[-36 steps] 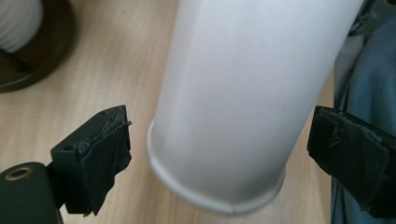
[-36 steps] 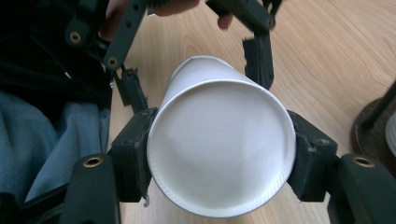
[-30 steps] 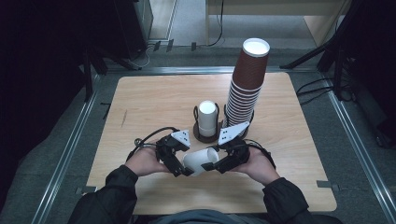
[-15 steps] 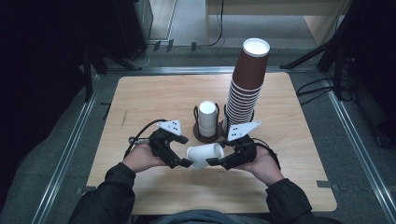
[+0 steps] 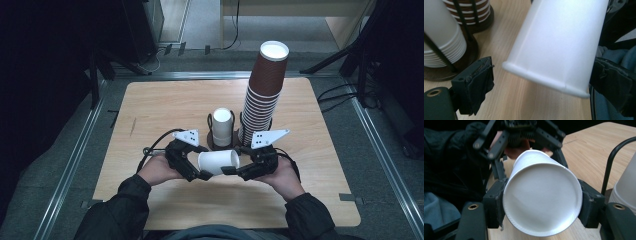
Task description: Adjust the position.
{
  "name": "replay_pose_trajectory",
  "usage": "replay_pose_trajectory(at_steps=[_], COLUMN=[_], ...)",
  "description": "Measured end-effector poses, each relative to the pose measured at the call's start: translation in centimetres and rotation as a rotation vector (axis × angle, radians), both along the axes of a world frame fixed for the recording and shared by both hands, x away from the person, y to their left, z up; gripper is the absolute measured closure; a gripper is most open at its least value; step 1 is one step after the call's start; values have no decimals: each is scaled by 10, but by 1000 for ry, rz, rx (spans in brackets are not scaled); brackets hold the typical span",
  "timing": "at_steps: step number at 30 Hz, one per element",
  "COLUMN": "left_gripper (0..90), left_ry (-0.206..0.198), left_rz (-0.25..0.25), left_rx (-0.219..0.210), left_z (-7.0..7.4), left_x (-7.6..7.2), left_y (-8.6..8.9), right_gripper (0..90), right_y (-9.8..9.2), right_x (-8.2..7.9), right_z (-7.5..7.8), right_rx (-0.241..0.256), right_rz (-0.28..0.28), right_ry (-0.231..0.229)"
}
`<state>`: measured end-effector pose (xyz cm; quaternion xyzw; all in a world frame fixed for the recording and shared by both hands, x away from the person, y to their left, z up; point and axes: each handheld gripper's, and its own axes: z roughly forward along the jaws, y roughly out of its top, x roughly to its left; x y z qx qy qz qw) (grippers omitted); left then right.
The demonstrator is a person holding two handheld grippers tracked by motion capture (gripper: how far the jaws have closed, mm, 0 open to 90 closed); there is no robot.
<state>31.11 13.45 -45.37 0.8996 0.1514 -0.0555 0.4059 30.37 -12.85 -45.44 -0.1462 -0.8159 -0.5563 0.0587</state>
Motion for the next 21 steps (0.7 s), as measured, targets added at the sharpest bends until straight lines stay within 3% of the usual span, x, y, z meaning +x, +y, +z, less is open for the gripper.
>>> replay_pose_trajectory(at_steps=[10, 12, 16, 21], left_gripper=[75, 122, 208, 250], left_ry=[16, 17, 19, 33], left_rz=[2, 12, -2, -11], left_rx=[-17, -1, -15, -6], left_z=[-1, -2, 0, 0], left_x=[-1, -1, -1, -2], left_y=[-6, -6, -5, -4], right_gripper=[350, 349, 353, 357], right_y=[2, 3, 3, 3], right_x=[1, 1, 2, 3], right_z=[0, -1, -2, -2], right_rx=[61, 66, 70, 69], right_rz=[10, 10, 6, 12], right_ry=[32, 36, 43, 53])
